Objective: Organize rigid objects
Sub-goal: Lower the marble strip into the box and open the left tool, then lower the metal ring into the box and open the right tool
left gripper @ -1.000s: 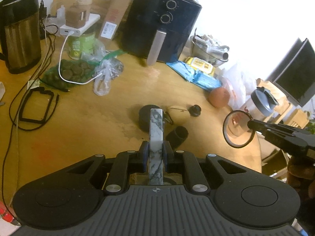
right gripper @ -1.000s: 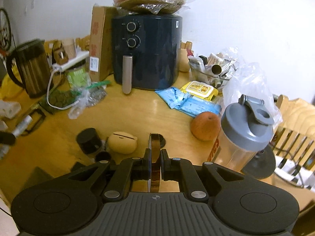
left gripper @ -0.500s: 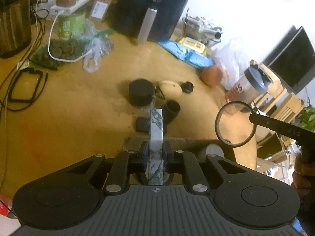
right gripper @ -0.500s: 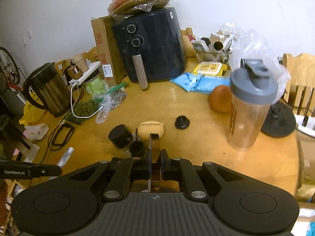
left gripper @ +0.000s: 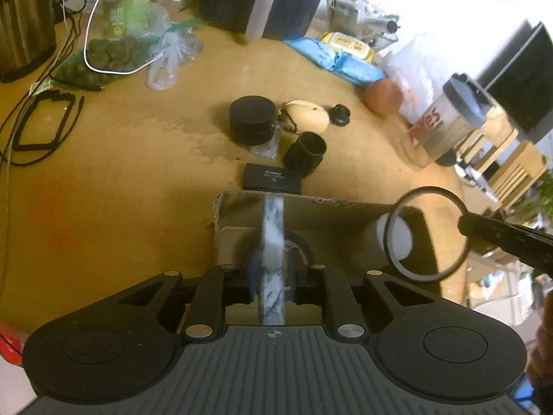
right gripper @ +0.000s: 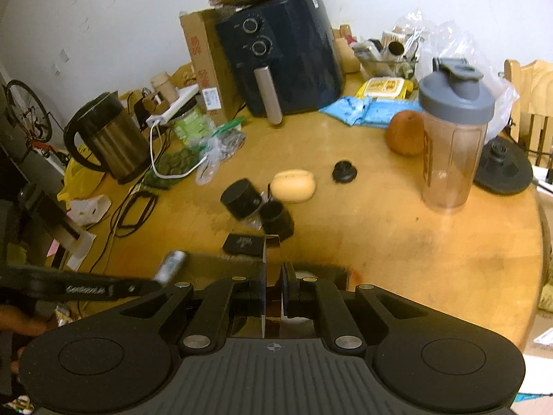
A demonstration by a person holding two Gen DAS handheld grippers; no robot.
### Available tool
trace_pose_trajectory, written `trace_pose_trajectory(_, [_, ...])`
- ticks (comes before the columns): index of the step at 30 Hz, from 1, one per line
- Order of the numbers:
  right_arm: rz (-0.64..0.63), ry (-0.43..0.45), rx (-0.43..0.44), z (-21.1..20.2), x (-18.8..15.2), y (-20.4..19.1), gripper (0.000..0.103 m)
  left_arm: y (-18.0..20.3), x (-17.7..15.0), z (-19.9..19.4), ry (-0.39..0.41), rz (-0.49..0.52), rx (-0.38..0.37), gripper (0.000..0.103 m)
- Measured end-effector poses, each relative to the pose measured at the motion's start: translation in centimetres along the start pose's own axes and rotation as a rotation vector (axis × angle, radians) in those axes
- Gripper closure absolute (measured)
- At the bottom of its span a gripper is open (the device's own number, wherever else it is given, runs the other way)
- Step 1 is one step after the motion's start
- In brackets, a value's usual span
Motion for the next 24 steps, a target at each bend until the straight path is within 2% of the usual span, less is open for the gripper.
trace_pose_trajectory(2, [-0.002,-0.010,-0.002,-0.1,-0.6,-0.2,0.092,0.0,-0.1,-0.3,0.011,0.007,0.004,0.064])
trace_pose_trajectory(5, [0.005,-0.017,0.000,-0.3,-1.2,-0.3,0.092,0.2,-0.2,-1.1,0.040,0.017,-0.001,0.058])
trace_pose_trajectory(12, [0.025,-0.023,0.001,-0.4,-2.1,-0.6,0.092,-0.4,-0.9,-2.6,0.065,-0.003,-0.005,0.057])
trace_pose_trajectory(19, [0.031,-0.020,0.000,0.0,-2.4,-1.4,0.092,-1.5,-1.8,-4.2,0.099,-0.001,0.036,0.057])
trace_pose_trajectory(22, [0.082,-0.026,0.045,0.5,-2.4,-1.9,0.092,-2.2,-2.1,-4.7,0.111,-0.018,0.040,0.057])
trace_pose_trajectory(24, [0.175,-0.051,0.128,1.2,-2.5,-2.0,0.091,-2.7,-2.4,-5.1,0.118,-0.027,0.044,0.057])
Point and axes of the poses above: each gripper's, at about its wrist camera, not at the fingertips, and z roughly the way its jaws point, y to its right, x to its top, the point moved 7 cm from there along z, roughly the way its jaws point, and after that the axes turned 2 degrees about x, right-handed, at the moved point
